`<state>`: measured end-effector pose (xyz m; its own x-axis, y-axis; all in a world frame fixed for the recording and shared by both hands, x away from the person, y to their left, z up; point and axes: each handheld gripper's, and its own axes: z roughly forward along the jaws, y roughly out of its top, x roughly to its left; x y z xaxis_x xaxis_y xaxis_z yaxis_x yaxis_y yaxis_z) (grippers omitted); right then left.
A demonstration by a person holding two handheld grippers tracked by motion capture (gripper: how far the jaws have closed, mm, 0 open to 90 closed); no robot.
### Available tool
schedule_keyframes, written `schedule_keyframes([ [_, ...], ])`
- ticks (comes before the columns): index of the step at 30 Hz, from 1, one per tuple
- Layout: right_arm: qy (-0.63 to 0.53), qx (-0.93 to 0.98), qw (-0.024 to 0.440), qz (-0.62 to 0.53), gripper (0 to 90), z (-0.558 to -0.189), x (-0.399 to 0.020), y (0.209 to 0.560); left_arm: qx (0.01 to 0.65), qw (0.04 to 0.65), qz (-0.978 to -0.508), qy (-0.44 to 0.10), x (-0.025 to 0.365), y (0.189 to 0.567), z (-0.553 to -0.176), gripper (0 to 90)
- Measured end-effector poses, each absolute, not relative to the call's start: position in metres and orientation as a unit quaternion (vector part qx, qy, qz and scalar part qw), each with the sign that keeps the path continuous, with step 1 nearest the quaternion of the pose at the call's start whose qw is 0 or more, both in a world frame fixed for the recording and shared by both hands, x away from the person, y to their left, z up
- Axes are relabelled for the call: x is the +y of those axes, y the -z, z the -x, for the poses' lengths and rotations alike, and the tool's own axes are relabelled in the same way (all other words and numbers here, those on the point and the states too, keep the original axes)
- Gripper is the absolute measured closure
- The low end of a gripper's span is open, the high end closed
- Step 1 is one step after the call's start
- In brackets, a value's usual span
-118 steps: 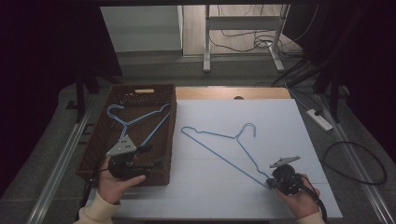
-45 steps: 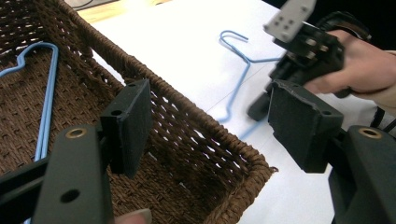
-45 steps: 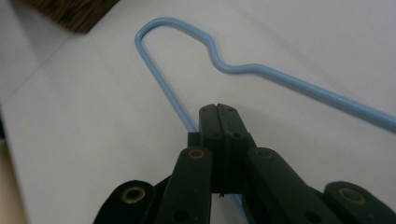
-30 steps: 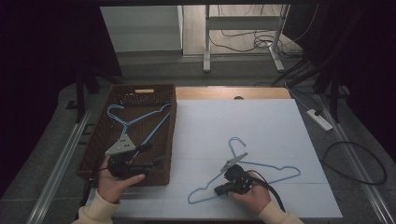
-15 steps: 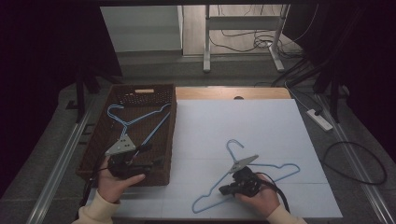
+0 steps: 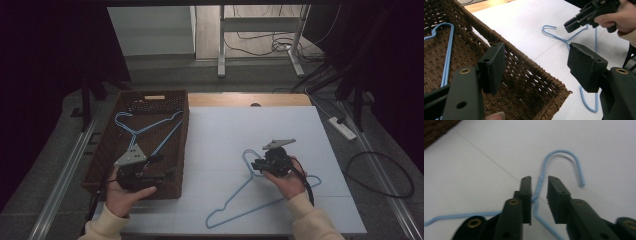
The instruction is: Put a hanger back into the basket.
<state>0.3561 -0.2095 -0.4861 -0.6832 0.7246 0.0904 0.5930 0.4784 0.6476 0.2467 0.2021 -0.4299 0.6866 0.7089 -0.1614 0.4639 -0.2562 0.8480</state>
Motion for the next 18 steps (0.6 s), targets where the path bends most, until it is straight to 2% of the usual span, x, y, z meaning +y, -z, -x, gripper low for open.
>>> schedule_keyframes([
  [2, -0.316, 0.856, 0.099, -0.398, 60.0, -0.366, -0.203, 0.491, 0.374, 0.481, -0.783, -0.127, 0.202, 0.43, -0.247, 31.4],
  [5, -0.288, 0.865, 0.097, -0.4, 56.0, -0.373, -0.193, 0.495, 0.373, 0.48, -0.784, -0.126, 0.201, 0.431, -0.247, 31.4],
  [9, -0.259, 0.873, 0.095, -0.403, 55.6, -0.38, -0.182, 0.499, 0.373, 0.48, -0.784, -0.125, 0.201, 0.431, -0.247, 31.3],
  [16, -0.201, 0.889, 0.105, -0.398, 65.1, -0.387, -0.157, 0.504, 0.372, 0.481, -0.784, -0.125, 0.202, 0.43, -0.247, 31.4],
  [18, -0.192, 0.889, 0.103, -0.403, 70.9, -0.387, -0.154, 0.503, 0.372, 0.481, -0.784, -0.125, 0.201, 0.431, -0.247, 31.3],
])
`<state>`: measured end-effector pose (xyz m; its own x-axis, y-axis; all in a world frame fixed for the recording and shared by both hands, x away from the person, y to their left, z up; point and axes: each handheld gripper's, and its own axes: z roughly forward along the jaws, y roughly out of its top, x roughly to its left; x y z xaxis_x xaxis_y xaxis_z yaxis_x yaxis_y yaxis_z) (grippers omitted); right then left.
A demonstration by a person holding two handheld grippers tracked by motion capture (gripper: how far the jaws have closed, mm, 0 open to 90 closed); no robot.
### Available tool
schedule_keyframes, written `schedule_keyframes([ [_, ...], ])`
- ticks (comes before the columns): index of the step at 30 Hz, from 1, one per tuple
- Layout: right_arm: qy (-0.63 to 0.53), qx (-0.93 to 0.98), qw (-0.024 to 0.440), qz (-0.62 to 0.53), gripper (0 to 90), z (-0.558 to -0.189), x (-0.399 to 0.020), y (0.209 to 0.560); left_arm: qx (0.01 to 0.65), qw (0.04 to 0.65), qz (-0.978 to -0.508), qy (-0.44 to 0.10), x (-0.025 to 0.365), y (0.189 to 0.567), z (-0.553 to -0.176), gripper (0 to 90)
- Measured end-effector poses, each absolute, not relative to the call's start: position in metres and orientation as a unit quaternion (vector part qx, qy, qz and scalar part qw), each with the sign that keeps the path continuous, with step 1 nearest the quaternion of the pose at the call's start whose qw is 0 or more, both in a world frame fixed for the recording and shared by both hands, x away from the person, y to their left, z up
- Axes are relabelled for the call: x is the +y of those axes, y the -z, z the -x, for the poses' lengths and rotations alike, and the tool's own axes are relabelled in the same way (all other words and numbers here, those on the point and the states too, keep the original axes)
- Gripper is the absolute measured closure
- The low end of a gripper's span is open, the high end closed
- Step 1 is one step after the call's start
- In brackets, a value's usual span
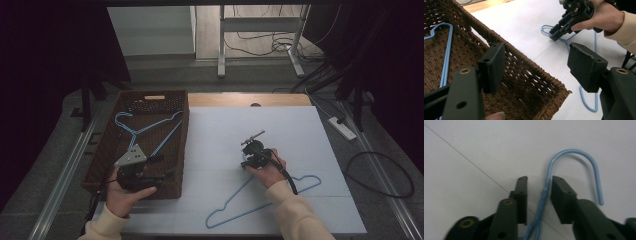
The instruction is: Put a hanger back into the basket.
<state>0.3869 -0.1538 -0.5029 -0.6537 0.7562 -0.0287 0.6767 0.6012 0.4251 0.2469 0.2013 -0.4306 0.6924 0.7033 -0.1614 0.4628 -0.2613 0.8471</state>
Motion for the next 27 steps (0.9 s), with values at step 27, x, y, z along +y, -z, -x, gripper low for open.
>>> schedule_keyframes([
  [27, -0.329, 0.836, 0.096, -0.429, 86.9, -0.364, -0.182, 0.468, 0.345, 0.478, -0.795, -0.142, 0.184, 0.416, -0.23, 31.4],
])
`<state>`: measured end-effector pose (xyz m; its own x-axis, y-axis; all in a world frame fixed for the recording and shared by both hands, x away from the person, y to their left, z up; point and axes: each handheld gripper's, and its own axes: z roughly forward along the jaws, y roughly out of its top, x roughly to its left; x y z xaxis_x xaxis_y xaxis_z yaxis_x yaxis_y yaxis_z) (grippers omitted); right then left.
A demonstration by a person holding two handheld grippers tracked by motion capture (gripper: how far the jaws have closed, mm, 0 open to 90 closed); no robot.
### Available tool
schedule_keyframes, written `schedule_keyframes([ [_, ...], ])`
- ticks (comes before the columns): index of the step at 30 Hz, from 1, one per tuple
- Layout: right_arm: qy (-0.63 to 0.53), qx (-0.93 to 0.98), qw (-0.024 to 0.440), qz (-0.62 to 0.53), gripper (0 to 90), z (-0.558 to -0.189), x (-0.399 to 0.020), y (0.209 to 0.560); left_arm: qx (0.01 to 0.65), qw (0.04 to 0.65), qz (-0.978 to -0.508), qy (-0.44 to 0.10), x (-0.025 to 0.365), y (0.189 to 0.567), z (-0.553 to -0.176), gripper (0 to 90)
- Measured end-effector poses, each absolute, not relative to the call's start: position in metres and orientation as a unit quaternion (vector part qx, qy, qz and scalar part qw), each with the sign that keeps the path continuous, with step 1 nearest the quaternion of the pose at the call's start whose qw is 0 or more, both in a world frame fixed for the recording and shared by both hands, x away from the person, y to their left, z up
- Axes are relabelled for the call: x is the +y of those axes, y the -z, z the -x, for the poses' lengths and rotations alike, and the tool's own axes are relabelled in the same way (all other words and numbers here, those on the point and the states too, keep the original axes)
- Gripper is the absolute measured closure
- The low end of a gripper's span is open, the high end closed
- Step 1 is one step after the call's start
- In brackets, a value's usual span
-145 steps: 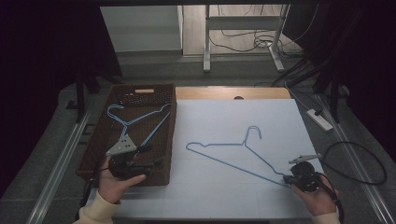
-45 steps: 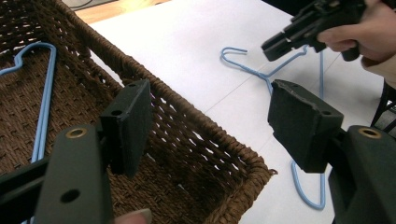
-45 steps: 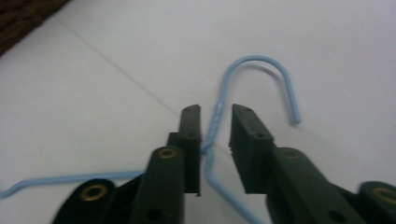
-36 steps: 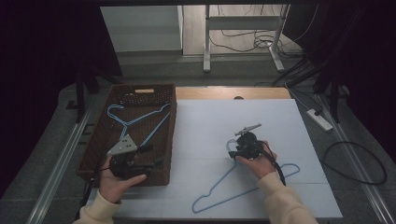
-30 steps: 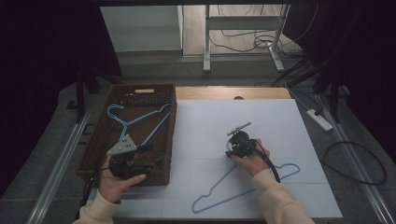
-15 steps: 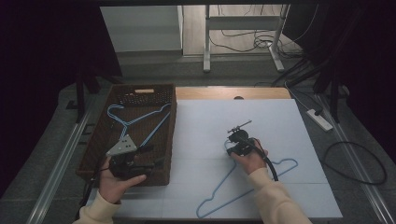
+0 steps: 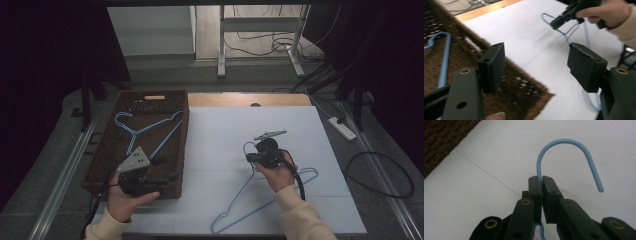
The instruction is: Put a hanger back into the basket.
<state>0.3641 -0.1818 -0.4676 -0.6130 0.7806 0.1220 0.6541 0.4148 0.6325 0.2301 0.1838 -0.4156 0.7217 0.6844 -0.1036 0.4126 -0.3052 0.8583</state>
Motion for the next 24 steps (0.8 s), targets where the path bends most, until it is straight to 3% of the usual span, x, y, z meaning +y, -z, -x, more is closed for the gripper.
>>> schedule_keyframes([
  [9, -0.361, 0.827, 0.099, -0.419, 86.8, -0.355, -0.184, 0.457, 0.32, 0.48, -0.808, -0.118, 0.153, 0.412, -0.225, 31.1],
  [24, -0.38, 0.823, 0.1, -0.41, 86.8, -0.349, -0.184, 0.451, 0.31, 0.451, -0.834, -0.072, 0.105, 0.441, -0.237, 31.4],
])
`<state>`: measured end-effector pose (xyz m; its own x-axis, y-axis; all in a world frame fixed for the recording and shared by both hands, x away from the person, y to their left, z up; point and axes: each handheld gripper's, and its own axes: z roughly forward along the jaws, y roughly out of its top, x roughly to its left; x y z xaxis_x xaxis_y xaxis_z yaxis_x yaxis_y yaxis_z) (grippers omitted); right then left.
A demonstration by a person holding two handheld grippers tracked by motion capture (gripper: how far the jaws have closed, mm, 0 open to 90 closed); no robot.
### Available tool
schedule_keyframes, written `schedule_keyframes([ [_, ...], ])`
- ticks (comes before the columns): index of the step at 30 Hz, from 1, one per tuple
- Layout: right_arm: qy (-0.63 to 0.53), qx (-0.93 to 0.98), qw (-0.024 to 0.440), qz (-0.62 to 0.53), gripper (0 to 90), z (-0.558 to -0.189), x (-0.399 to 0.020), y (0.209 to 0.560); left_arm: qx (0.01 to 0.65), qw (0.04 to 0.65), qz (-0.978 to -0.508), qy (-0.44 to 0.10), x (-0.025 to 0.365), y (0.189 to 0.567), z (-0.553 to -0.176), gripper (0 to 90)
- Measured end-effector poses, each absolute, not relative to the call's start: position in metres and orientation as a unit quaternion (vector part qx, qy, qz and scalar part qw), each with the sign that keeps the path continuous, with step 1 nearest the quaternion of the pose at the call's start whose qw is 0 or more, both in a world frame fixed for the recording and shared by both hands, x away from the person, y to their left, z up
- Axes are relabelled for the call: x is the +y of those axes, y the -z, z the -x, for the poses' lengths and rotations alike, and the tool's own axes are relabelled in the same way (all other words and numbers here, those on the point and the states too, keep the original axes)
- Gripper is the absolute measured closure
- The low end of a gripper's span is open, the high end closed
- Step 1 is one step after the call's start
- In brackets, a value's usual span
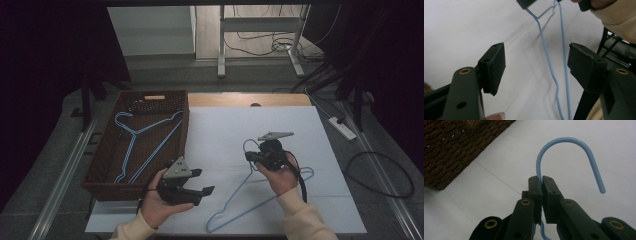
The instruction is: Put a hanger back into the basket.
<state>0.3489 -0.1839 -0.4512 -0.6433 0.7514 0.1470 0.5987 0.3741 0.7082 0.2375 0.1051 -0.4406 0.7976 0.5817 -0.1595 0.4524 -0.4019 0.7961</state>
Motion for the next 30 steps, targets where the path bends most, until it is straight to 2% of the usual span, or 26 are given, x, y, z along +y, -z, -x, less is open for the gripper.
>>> schedule_keyframes([
  [15, -0.392, 0.822, 0.106, -0.4, 86.8, -0.343, -0.182, 0.447, 0.276, 0.409, -0.869, -0.042, 0.049, 0.472, -0.237, 31.3],
  [23, -0.395, 0.822, 0.107, -0.397, 86.8, -0.341, -0.181, 0.446, 0.289, 0.388, -0.874, -0.036, 0.028, 0.492, -0.25, 32.0],
  [30, -0.397, 0.82, 0.107, -0.398, 86.8, -0.34, -0.181, 0.446, 0.301, 0.379, -0.875, -0.019, 0.018, 0.501, -0.26, 38.0],
])
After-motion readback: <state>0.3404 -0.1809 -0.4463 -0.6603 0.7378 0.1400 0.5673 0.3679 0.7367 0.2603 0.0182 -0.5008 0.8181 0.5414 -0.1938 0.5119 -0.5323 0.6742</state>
